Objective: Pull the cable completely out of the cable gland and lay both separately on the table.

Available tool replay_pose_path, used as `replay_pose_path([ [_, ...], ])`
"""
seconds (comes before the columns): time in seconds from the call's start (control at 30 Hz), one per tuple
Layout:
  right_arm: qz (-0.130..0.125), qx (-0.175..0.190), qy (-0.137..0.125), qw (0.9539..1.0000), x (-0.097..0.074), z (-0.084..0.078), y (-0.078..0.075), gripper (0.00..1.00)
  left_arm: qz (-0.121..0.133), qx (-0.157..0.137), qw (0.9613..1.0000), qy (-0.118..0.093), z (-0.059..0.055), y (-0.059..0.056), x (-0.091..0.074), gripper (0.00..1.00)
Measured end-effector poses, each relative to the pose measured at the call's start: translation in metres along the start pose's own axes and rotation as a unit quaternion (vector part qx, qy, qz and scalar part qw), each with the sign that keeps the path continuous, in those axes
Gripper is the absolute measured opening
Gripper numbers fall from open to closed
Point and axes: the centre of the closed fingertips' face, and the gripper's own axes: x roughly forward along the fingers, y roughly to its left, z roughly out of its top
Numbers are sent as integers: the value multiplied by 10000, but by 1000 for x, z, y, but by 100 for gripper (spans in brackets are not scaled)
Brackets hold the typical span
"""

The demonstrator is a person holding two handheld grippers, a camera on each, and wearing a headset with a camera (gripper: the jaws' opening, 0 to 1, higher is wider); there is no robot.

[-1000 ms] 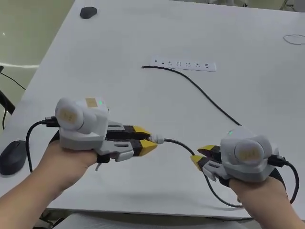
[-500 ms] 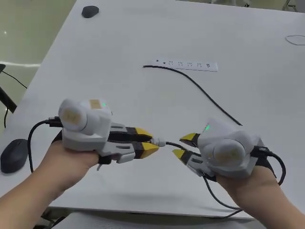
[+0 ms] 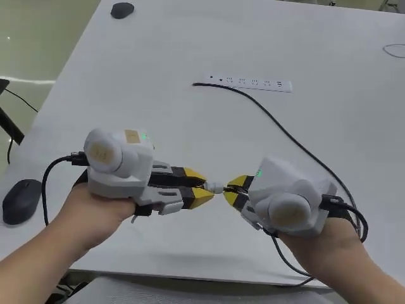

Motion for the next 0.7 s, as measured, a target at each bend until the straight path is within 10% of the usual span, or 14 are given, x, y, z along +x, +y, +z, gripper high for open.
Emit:
replay_pose_path([
  [0.7, -217, 1359, -156, 9904, -3, -14, -18, 0, 66, 88, 9999, -87, 9, 4, 1, 15],
])
